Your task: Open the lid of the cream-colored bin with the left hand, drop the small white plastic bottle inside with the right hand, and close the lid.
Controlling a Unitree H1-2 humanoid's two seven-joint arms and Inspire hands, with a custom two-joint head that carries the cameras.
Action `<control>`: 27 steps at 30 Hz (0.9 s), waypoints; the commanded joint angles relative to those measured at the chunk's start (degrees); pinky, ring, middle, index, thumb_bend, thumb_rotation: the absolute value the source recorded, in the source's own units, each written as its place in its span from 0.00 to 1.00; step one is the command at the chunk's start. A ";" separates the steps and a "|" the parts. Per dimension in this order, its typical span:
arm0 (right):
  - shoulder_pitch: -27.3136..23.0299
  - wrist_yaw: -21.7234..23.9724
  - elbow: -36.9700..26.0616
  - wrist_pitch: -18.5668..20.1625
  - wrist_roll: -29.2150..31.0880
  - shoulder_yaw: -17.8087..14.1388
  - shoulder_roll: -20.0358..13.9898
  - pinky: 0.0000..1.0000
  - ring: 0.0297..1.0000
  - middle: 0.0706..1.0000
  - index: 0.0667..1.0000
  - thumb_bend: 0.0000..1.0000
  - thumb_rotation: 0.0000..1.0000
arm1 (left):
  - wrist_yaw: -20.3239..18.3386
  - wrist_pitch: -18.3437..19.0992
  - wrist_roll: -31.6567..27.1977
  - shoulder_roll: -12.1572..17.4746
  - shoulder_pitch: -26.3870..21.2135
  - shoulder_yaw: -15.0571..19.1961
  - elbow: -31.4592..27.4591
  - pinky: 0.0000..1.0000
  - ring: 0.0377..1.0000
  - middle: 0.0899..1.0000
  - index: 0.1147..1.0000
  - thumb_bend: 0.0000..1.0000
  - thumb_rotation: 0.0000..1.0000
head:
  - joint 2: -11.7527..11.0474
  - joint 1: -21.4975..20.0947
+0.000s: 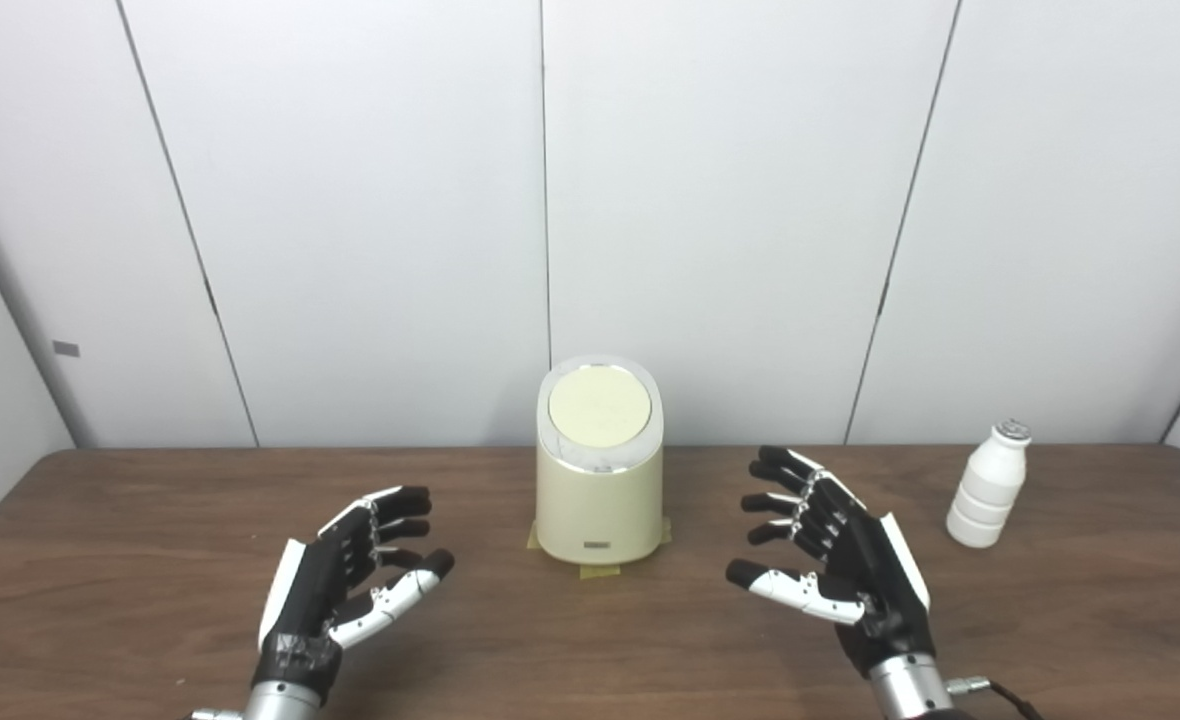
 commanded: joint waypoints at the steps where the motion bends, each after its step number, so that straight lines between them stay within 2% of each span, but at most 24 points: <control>1: -1.82 -0.29 -1.90 -1.38 0.04 -0.20 0.05 0.51 0.66 0.76 0.75 0.81 0.18 | 0.44 -2.18 -0.21 0.69 -2.47 0.14 -0.59 0.60 0.71 0.73 0.72 0.72 0.25 | 0.07 -0.05; 22: -1.83 -0.15 -2.22 -0.84 0.27 -0.13 0.15 0.51 0.66 0.77 0.75 0.80 0.17 | 0.55 -2.02 -0.12 0.57 -2.44 0.12 -0.70 0.61 0.71 0.73 0.73 0.72 0.25 | 0.02 -0.02; 27: -1.93 -0.12 -2.24 -0.71 0.32 -0.12 0.15 0.51 0.65 0.77 0.75 0.80 0.18 | 1.09 -1.37 0.04 -0.26 -2.40 0.03 -1.71 0.59 0.73 0.75 0.75 0.73 0.31 | -0.16 0.27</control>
